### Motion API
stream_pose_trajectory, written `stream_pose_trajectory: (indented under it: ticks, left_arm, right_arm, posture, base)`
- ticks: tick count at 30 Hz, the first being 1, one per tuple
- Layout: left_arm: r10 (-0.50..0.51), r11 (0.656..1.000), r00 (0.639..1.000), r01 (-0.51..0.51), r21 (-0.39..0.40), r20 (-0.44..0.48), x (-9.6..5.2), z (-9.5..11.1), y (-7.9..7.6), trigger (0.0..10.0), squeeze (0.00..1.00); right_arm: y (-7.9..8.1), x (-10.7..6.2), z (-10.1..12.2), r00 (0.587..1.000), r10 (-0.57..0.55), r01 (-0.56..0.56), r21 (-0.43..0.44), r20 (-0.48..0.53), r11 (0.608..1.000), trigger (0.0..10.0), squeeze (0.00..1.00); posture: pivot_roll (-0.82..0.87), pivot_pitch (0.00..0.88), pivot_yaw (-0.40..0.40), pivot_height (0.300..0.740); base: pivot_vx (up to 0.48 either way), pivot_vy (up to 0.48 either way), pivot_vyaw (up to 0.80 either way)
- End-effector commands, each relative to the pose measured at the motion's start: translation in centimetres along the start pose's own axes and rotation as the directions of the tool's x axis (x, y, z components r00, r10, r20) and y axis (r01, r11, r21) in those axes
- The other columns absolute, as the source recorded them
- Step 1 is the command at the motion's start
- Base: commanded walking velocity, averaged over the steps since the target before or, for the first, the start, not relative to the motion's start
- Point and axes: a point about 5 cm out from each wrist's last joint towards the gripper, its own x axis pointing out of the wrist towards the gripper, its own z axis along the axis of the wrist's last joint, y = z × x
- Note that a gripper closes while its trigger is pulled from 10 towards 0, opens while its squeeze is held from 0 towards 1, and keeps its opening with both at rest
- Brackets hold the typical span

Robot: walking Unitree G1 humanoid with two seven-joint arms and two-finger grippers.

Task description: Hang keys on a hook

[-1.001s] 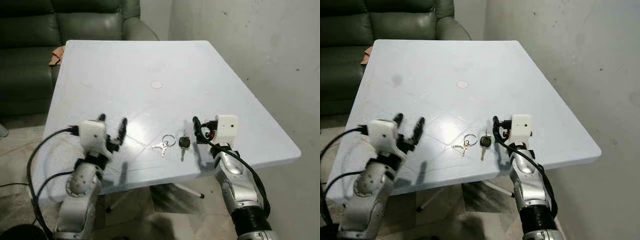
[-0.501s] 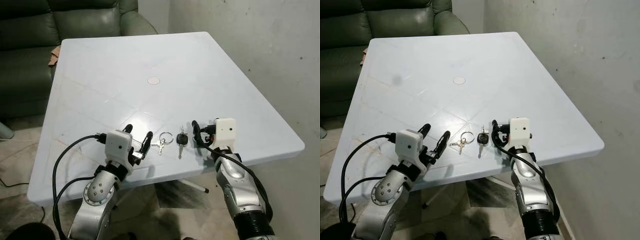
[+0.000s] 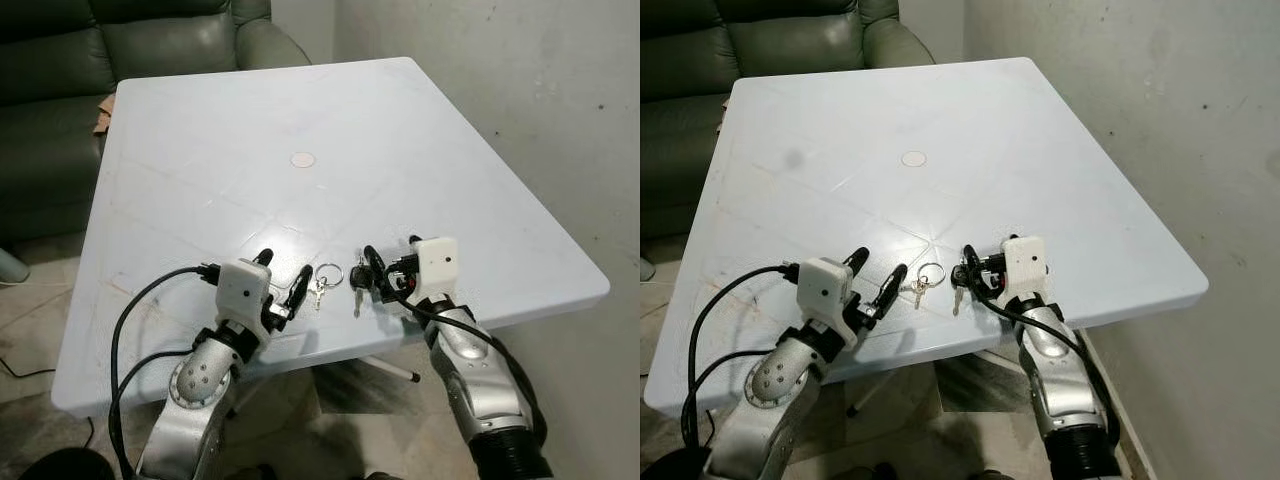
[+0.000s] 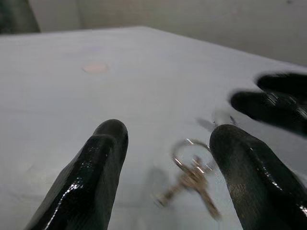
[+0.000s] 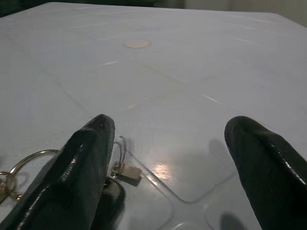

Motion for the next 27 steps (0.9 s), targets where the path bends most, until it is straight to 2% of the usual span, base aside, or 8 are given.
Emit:
stream_pose_trajectory:
  ticks: [1,8,16,27]
  left_arm:
    - [-0.006,1.0,1.0,0.006,0.014,0.005,-0.1,0.4,-0.2,10.0,0.0]
    - [-0.02,1.0,1.0,0.02,0.011,-0.008,-0.5,0.1,-0.8,10.0,0.0]
    - [-0.03,1.0,1.0,0.03,0.009,-0.008,-0.5,0.2,-1.0,10.0,0.0]
    - [-0.029,1.0,1.0,0.029,0.004,-0.005,-0.4,0.3,-1.1,10.0,0.0]
  right_arm:
    - [0.4,0.2,0.5,1.0,0.026,-0.026,0.004,0.009,1.0,10.0,0.0]
    - [1.2,0.0,0.6,0.993,0.115,-0.115,0.01,0.006,0.993,10.0,0.0]
    - [1.5,-0.2,0.6,0.988,0.153,-0.153,0.013,-0.006,0.988,10.0,0.0]
    - [2.0,-0.4,0.0,0.988,0.137,-0.137,0.004,-0.07,0.991,10.0,0.0]
  posture:
    - [-0.1,0.142,0.005,0.74]
    - [-0.09,0.143,-0.004,0.74]
    - [-0.09,0.143,-0.005,0.74]
    - [-0.09,0.146,-0.01,0.74]
  base:
    - [0.0,0.0,0.0]
    - [0.0,0.0,0.0]
    - [0.0,0.0,0.0]
    - [0.0,0.0,0.0]
